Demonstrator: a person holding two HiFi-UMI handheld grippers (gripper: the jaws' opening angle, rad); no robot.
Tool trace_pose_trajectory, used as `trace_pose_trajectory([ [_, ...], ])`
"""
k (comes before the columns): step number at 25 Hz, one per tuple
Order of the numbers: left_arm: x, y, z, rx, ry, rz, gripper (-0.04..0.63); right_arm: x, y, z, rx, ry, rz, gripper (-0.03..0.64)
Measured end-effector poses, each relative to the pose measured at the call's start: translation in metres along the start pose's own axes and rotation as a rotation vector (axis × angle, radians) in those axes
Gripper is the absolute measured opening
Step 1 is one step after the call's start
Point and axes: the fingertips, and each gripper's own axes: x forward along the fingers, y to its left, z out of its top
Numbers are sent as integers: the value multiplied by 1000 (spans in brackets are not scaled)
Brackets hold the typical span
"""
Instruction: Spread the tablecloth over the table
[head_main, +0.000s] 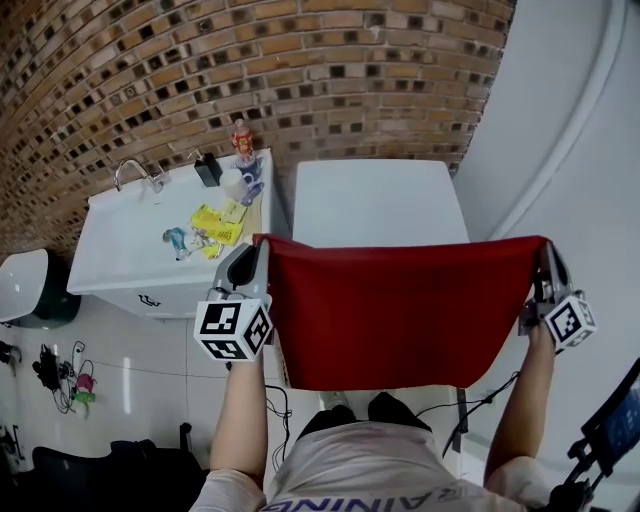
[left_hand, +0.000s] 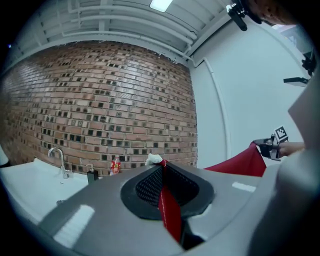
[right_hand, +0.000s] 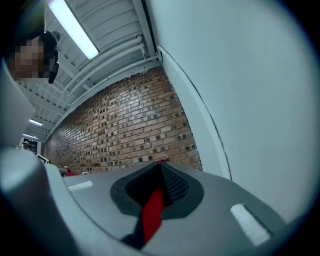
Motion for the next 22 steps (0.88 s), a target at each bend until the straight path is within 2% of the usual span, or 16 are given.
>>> trace_pose_trajectory([
  [5, 28, 11, -8, -29, 25, 73, 17, 47, -18, -14, 11, 63, 52, 15],
  [14, 83, 33, -28, -40, 77, 149, 17, 128, -43, -56, 37, 170, 138, 15],
  [19, 122, 46, -62, -44, 127, 185, 17, 164, -69, -106, 65, 253, 149, 15],
  [22, 139, 49, -74, -47, 152, 188, 17, 175, -80, -122, 79, 284, 131, 15],
])
